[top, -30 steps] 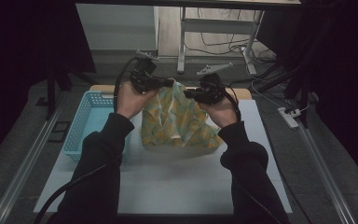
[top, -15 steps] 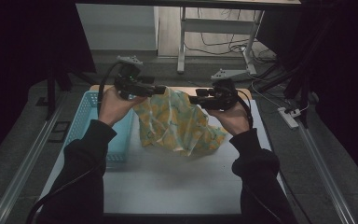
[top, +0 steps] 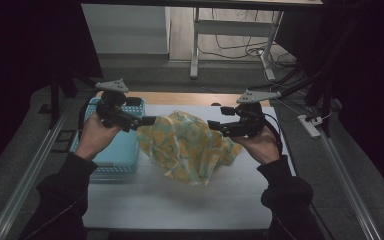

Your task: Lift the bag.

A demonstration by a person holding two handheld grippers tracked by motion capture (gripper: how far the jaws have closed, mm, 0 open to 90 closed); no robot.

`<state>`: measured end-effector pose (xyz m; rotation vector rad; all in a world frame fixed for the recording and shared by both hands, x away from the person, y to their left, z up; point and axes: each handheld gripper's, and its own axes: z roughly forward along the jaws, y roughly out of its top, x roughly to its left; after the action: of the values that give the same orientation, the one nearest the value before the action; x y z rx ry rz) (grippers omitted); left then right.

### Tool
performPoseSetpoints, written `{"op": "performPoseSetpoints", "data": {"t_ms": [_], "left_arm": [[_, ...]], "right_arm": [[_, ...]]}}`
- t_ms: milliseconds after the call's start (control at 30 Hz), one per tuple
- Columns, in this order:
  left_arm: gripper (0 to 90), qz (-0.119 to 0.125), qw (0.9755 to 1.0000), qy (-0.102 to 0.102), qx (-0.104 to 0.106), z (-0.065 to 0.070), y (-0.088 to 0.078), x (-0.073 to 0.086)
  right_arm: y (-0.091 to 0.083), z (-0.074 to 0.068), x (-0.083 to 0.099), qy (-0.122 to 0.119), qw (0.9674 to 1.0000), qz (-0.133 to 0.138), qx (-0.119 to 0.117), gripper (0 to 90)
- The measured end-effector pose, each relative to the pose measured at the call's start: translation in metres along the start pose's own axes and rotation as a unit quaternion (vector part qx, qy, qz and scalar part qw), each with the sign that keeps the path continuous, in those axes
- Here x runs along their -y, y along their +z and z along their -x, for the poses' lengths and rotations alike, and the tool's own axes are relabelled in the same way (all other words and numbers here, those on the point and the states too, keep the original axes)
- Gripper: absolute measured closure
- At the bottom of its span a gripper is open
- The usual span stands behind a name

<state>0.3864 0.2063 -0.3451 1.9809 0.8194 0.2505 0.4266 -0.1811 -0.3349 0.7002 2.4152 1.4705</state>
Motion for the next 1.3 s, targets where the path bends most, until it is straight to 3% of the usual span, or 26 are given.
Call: {"op": "performPoseSetpoints", "data": {"t_ms": [300,500,733,1000,1100,1300], "left_arm": [[0.0,-0.011,0.9997,-0.016,-0.015,0.015,-0.020,0.062],[0.0,-0.018,0.9993,-0.028,-0.018,0.023,-0.027,0.098],[0.0,-0.013,0.9984,-0.033,-0.044,0.038,-0.034,0.134],[0.0,-0.007,0.9957,-0.063,-0.067,0.052,-0.041,0.179],[0.0,-0.010,0.9941,-0.074,-0.079,0.056,-0.042,0.194],[0.0,-0.026,0.9907,-0.093,-0.096,0.063,-0.042,0.222]], "right_arm": [[-0.026,-0.007,0.045,0.020,0.9996,0.006,0.019,13.0],[-0.036,-0.010,0.080,0.029,0.9988,-0.010,0.037,9.4],[-0.047,-0.014,0.118,0.038,0.9968,-0.023,0.067,2.4],[-0.058,-0.020,0.162,0.056,0.9927,-0.043,0.098,0.0],[-0.061,-0.024,0.178,0.063,0.9904,-0.051,0.112,0.0],[-0.064,-0.030,0.204,0.076,0.9873,-0.073,0.119,0.0]]}}
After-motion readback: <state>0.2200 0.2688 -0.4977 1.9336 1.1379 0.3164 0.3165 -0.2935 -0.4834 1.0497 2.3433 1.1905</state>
